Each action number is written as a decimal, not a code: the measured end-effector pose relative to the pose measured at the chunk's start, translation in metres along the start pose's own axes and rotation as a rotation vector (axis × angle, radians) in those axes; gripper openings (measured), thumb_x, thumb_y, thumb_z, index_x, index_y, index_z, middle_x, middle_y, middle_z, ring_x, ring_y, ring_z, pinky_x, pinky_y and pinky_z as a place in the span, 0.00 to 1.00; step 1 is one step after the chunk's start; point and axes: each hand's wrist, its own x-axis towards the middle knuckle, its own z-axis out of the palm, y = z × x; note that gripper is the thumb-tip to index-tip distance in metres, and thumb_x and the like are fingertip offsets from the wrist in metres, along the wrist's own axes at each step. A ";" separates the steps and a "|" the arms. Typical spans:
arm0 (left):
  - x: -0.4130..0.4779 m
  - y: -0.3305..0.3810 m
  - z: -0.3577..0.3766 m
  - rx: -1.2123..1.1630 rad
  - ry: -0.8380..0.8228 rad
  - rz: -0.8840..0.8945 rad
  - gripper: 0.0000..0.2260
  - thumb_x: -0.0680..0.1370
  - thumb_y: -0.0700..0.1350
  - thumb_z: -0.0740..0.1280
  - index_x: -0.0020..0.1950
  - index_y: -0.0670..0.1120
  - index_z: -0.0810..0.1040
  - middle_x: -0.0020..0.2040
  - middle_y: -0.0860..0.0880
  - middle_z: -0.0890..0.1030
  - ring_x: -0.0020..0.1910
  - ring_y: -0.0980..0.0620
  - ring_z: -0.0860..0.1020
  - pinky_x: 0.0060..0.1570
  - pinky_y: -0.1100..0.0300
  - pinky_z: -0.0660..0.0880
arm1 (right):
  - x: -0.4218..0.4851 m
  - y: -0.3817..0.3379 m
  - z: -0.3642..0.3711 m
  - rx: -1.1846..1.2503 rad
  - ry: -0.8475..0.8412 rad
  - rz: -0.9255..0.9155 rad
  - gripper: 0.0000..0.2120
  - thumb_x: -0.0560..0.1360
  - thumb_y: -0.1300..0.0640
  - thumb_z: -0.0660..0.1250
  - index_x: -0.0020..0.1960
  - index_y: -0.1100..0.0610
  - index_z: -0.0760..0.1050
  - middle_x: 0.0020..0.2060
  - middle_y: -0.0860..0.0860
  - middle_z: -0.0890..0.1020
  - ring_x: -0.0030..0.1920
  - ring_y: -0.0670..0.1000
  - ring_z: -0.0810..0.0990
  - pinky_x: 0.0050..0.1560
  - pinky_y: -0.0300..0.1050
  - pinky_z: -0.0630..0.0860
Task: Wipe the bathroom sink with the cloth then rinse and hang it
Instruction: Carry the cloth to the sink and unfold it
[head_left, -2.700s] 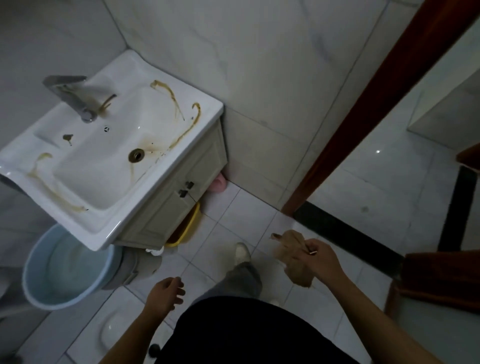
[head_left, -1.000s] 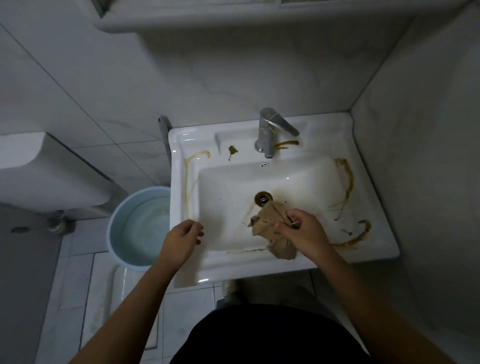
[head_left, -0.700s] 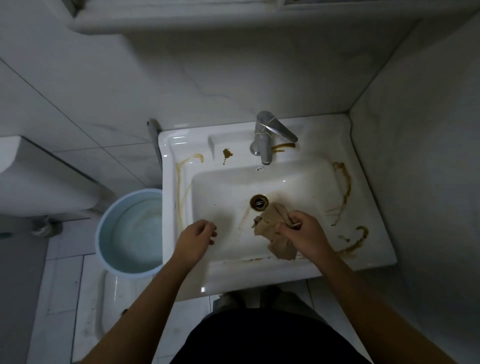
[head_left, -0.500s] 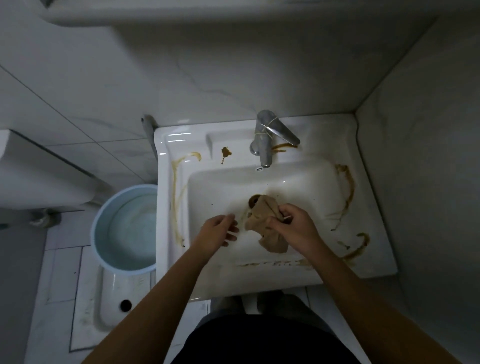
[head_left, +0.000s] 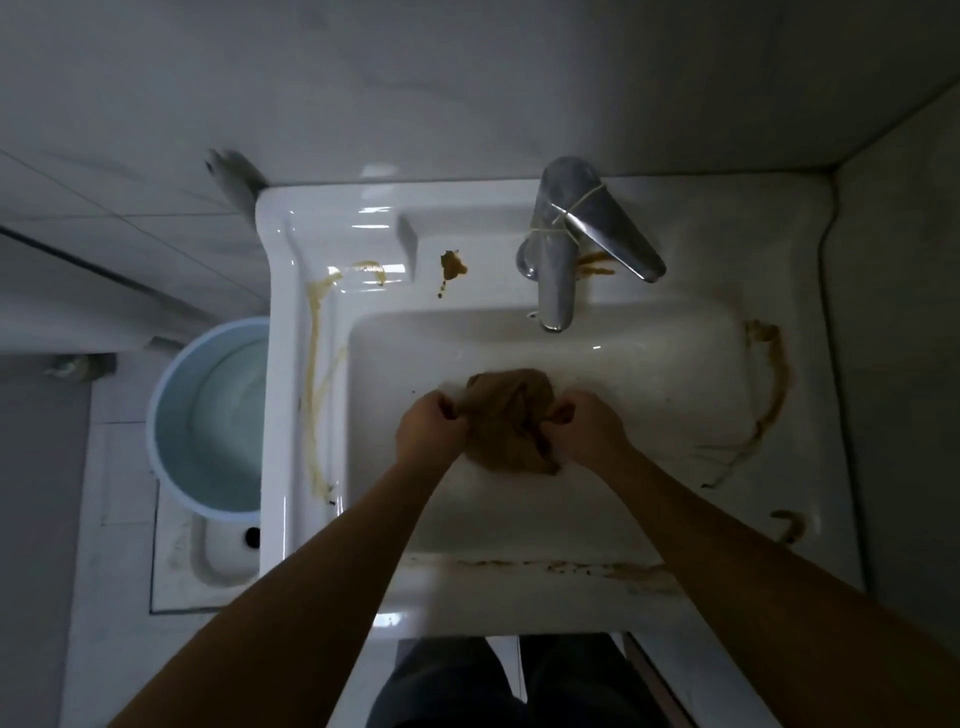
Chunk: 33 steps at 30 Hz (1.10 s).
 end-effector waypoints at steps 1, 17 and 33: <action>-0.001 -0.003 -0.002 0.064 0.039 0.017 0.04 0.74 0.45 0.69 0.45 0.46 0.78 0.41 0.47 0.81 0.43 0.44 0.80 0.44 0.55 0.76 | 0.001 0.003 0.000 -0.012 0.012 -0.001 0.10 0.69 0.55 0.76 0.49 0.54 0.80 0.46 0.54 0.85 0.50 0.56 0.83 0.48 0.46 0.75; 0.019 0.020 -0.005 -0.197 -0.205 -0.072 0.14 0.79 0.48 0.70 0.61 0.43 0.79 0.54 0.40 0.84 0.48 0.39 0.84 0.39 0.51 0.83 | 0.036 -0.033 0.009 0.051 -0.007 -0.103 0.07 0.71 0.54 0.75 0.46 0.54 0.78 0.42 0.51 0.82 0.47 0.55 0.81 0.45 0.42 0.71; -0.058 0.068 -0.078 -0.362 -0.031 0.332 0.08 0.78 0.41 0.70 0.50 0.36 0.80 0.43 0.45 0.82 0.41 0.53 0.79 0.40 0.69 0.77 | -0.062 -0.056 -0.087 0.153 -0.289 -0.188 0.36 0.60 0.51 0.77 0.67 0.46 0.71 0.56 0.54 0.81 0.48 0.51 0.83 0.47 0.45 0.78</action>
